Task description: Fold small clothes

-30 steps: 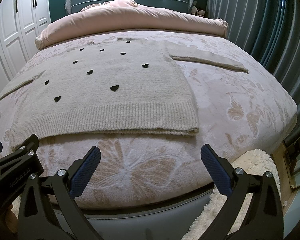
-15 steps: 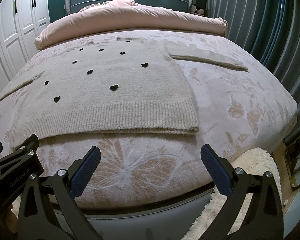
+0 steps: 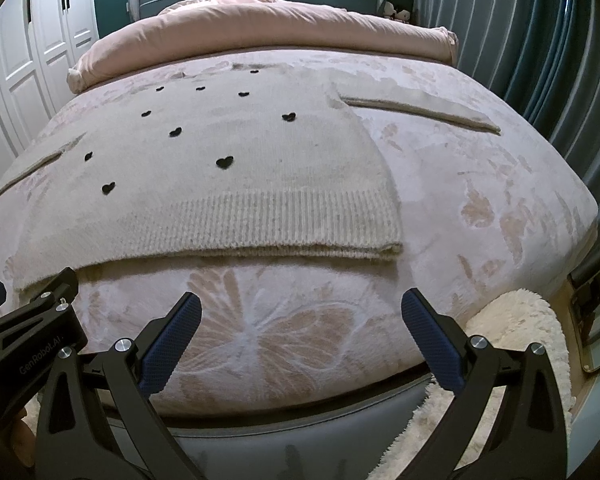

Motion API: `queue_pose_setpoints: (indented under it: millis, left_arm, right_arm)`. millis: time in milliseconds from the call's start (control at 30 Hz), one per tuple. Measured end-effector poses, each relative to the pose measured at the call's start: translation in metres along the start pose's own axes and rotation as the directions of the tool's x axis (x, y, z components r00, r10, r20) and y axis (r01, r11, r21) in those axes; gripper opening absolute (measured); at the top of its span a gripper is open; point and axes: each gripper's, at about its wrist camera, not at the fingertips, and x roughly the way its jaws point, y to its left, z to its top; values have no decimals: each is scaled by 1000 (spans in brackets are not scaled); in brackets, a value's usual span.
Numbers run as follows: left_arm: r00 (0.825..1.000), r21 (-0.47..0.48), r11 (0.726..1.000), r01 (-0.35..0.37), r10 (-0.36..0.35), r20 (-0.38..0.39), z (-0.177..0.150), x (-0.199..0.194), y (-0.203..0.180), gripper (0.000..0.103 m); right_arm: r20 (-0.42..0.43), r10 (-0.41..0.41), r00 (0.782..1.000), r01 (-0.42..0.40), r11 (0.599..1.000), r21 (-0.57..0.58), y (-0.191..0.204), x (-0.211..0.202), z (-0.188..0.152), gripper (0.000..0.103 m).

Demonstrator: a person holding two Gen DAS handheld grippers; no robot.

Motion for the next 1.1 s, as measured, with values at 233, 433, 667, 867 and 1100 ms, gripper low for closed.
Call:
queue_pose_setpoints:
  millis: [233, 433, 667, 867, 1100]
  left_arm:
    - [999, -25, 999, 36, -36, -3, 19, 14, 5, 95]
    - [999, -97, 995, 36, -36, -1, 51, 33, 32, 95]
    - [997, -186, 979, 80, -81, 0, 79, 62, 65, 95]
    - [999, -250, 967, 45, -50, -16, 93, 87, 77, 95]
    - [999, -272, 962, 11, -19, -26, 105, 114, 88, 92]
  right_arm:
    - [-25, 74, 997, -73, 997, 25, -24, 28, 24, 98]
    - [-58, 101, 993, -82, 958, 274, -137, 97, 99, 98]
    - [0, 5, 1000, -4, 830, 558, -294, 184, 189, 98]
    - [-18, -4, 1000, 15, 701, 713, -367, 252, 230, 98]
    - [-74, -8, 997, 58, 704, 708, -364, 297, 273, 13]
